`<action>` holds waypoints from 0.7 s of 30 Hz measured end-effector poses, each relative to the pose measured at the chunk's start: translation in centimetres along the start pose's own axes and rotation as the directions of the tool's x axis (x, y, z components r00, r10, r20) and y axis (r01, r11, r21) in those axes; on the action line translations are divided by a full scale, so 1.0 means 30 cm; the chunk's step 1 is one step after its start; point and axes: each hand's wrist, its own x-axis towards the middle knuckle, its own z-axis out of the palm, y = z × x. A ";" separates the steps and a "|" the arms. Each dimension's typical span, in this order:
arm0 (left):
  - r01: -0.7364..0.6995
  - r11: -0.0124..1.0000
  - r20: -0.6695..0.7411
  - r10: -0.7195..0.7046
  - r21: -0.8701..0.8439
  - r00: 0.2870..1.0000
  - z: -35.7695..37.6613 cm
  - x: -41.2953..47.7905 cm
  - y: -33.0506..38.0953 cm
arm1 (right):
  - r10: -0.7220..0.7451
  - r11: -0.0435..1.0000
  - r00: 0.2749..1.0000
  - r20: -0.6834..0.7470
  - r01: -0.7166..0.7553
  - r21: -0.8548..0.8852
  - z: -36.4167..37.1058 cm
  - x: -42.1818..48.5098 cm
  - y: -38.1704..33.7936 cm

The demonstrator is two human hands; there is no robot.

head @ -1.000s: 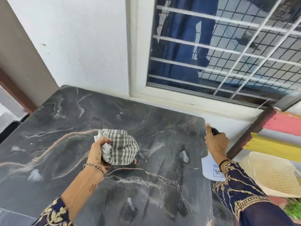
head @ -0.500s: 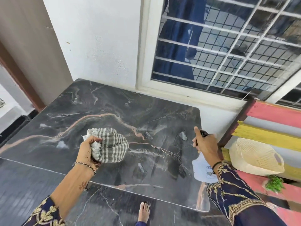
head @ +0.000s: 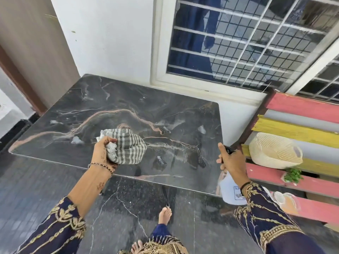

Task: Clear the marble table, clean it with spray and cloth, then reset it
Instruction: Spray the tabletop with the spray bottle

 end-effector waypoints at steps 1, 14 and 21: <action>-0.006 1.000 0.004 0.006 0.003 1.000 -0.003 0.006 -0.003 | 0.005 1.000 1.000 -0.011 -0.005 -0.022 -0.012 -0.016 0.023; -0.018 1.000 0.034 0.018 0.015 0.999 -0.038 -0.006 0.024 | 0.033 0.969 0.999 -0.036 -0.041 -0.243 -0.029 -0.215 0.215; -0.078 0.997 0.009 0.078 -0.026 0.997 -0.114 -0.026 0.049 | 0.010 0.985 0.982 0.186 0.023 -0.173 0.118 -0.351 0.083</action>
